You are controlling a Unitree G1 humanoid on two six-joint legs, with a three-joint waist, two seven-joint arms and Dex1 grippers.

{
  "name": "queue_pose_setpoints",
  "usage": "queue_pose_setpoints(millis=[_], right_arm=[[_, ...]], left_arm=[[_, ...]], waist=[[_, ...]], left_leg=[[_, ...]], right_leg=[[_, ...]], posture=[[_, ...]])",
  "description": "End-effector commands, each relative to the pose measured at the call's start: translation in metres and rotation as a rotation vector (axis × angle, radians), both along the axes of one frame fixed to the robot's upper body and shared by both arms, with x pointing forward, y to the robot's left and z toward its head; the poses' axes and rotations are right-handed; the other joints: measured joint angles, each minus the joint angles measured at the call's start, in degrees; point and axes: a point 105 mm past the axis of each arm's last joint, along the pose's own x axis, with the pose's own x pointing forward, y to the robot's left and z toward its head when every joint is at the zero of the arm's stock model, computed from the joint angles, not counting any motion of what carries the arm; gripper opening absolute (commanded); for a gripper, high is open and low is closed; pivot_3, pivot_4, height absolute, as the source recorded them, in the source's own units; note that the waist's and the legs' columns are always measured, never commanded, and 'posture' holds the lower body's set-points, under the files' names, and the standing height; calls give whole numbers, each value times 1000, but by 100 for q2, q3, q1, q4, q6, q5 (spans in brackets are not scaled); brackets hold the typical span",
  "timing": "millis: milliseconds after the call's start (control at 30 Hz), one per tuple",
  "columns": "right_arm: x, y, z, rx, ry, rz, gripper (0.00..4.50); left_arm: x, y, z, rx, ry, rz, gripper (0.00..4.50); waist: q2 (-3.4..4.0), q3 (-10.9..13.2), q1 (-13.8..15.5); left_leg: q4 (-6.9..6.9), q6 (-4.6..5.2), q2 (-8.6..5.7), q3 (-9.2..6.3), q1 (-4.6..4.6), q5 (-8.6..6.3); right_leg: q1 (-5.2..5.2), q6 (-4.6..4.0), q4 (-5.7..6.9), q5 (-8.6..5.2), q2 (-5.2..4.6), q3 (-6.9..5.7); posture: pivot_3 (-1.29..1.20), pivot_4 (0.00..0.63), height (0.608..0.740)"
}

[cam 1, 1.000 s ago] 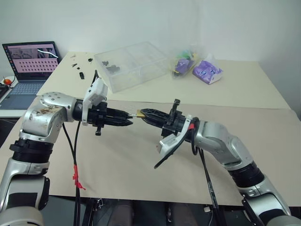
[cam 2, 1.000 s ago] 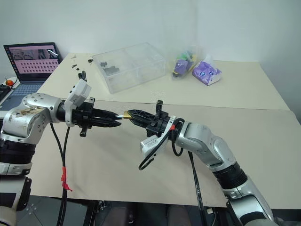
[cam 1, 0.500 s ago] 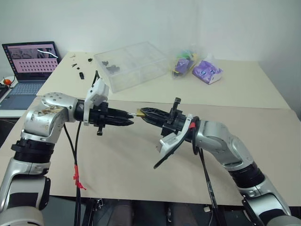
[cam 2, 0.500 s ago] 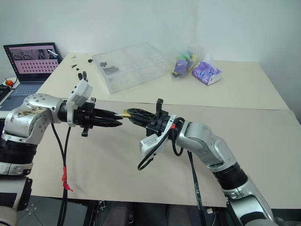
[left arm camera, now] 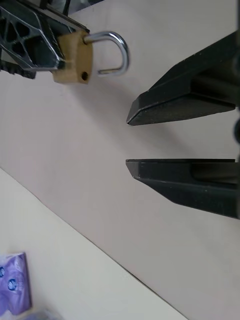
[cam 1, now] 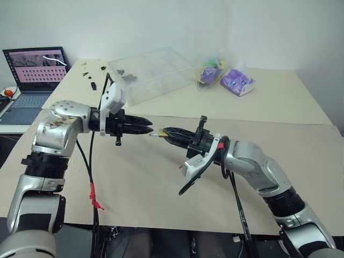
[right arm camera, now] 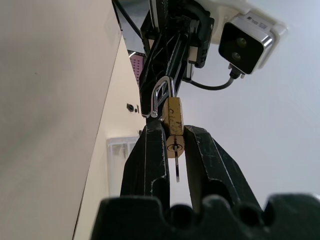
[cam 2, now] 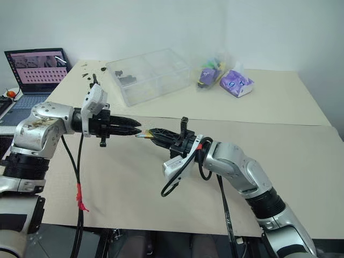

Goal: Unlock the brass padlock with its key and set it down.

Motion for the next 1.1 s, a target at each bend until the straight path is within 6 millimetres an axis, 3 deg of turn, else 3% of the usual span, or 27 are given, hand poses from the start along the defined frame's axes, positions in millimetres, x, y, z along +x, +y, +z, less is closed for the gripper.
queue_pose_setpoints(millis=[33, 1100], right_arm=[[-4, 2, 16, 38, -44, 21, 78], [14, 5, 21, 77, -58, -37, 78]], left_arm=[[-5, -3, 10, -11, -32, -21, 1111], [-9, -4, 11, -12, -19, -21, 1111]], waist=[[0, 0, -6], [0, 0, 0]], left_leg=[[0, 0, 0, 0, 0, 0], [0, 0, 0, -1, 1, 0]], right_leg=[[0, 0, 0, 0, 1, 0], [0, 0, 1, 0, 1, -1]], posture=[[0, 150, 740], [0, 150, 740]])
